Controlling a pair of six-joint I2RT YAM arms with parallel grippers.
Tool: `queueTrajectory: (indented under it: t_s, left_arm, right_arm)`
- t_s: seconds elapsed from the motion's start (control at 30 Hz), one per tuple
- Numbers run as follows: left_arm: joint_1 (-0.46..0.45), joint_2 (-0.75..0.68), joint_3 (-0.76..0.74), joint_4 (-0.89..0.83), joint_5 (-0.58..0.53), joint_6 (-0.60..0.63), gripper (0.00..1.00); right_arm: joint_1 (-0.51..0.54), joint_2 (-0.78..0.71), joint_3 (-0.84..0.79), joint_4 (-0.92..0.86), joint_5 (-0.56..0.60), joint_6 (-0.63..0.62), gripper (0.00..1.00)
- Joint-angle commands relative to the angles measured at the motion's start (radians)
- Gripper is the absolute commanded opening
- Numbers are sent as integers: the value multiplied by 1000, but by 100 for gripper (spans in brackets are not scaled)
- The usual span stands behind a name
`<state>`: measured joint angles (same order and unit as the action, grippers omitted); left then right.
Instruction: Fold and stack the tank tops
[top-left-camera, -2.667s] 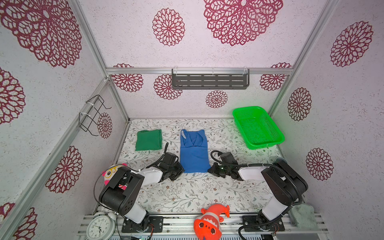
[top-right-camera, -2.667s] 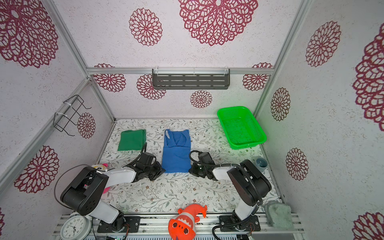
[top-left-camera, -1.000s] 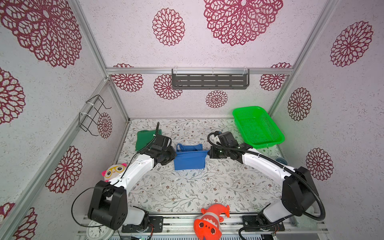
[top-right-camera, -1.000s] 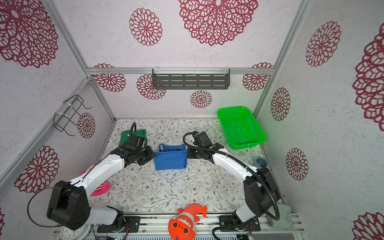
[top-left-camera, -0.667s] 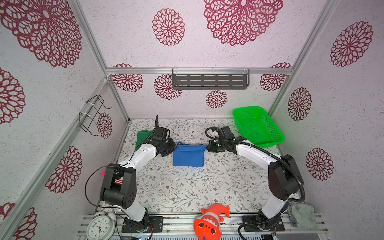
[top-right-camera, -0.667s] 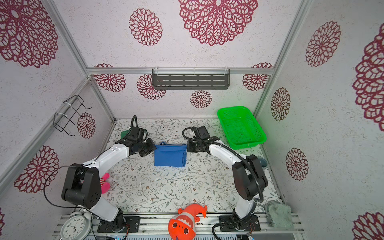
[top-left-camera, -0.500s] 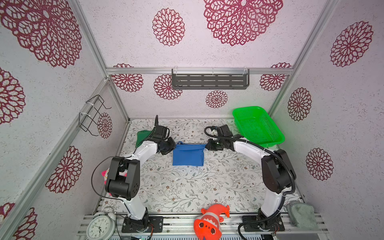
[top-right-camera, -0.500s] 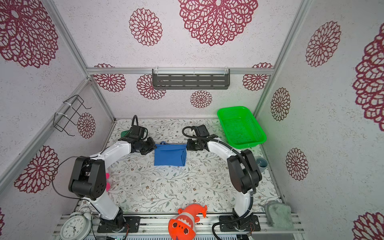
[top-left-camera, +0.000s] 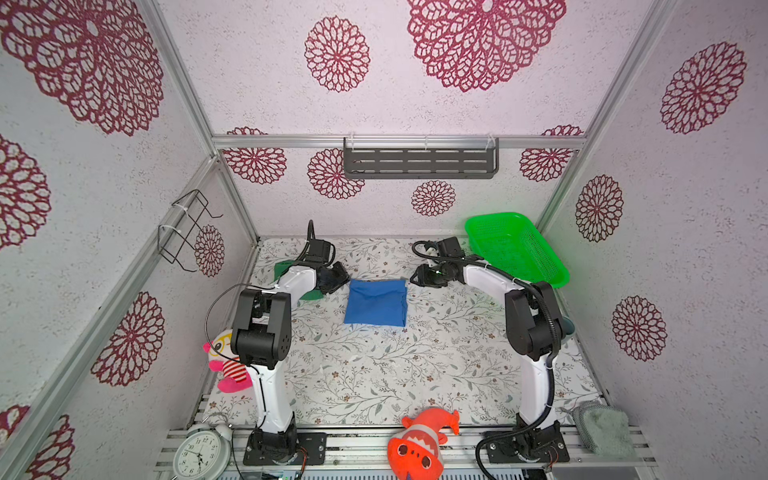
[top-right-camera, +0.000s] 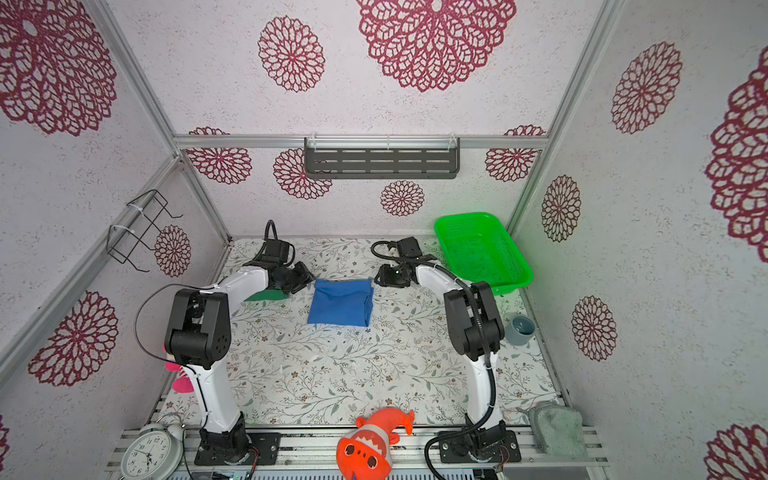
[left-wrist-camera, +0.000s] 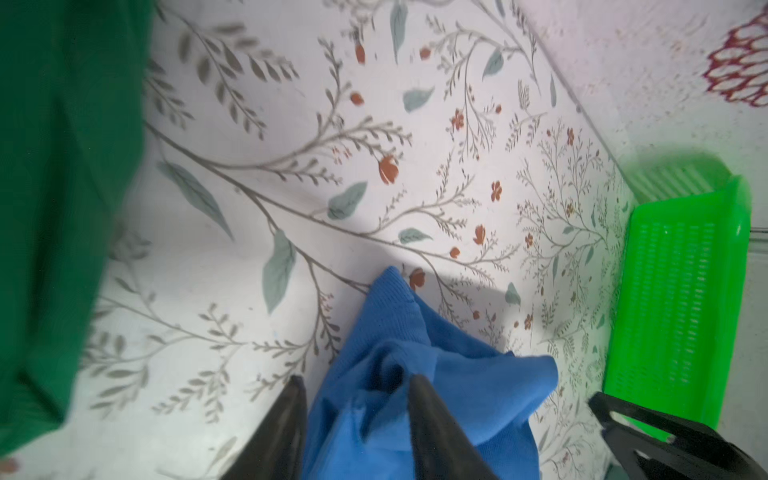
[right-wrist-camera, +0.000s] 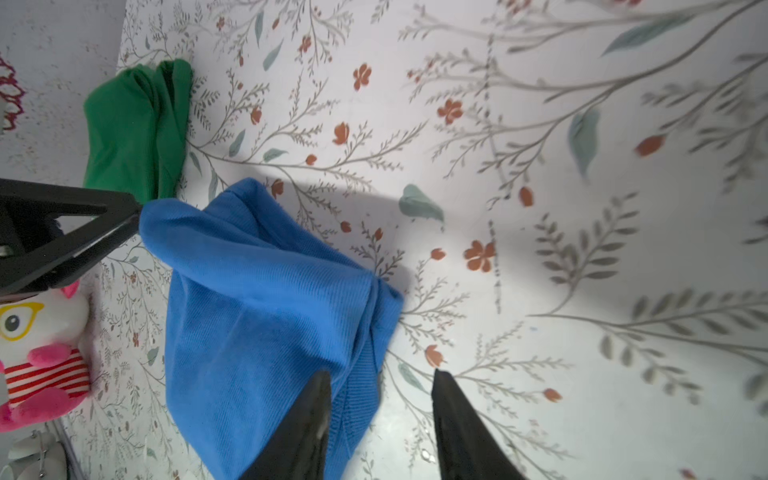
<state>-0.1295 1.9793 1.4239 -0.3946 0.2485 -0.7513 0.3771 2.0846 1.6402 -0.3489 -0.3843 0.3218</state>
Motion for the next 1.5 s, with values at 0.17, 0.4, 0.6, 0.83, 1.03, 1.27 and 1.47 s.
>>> queueTrajectory:
  t_s: [0.17, 0.4, 0.6, 0.83, 1.03, 1.27, 1.47]
  left_arm:
    - [-45, -209, -130, 41, -53, -18, 49]
    - [-108, -27, -36, 94, -23, -51, 47]
    - [-99, 260, 237, 7, 13, -3, 46]
    - [-99, 273, 174, 53, 43, -26, 46]
    - [-131, 63, -77, 162, 26, -74, 48]
    - [-100, -209, -119, 58, -93, -4, 73]
    - [-100, -311, -231, 67, -55, -31, 77]
  right_arm:
    - [79, -287, -158, 46, 70, 57, 35]
    - [217, -264, -278, 279, 74, 232, 28]
    - [235, -176, -433, 552, 123, 367, 29]
    - [216, -217, -614, 494, 249, 322, 29]
    - [165, -335, -688, 400, 267, 245, 28]
    - [167, -493, -561, 193, 279, 140, 38]
    - [197, -491, -531, 260, 226, 156, 44]
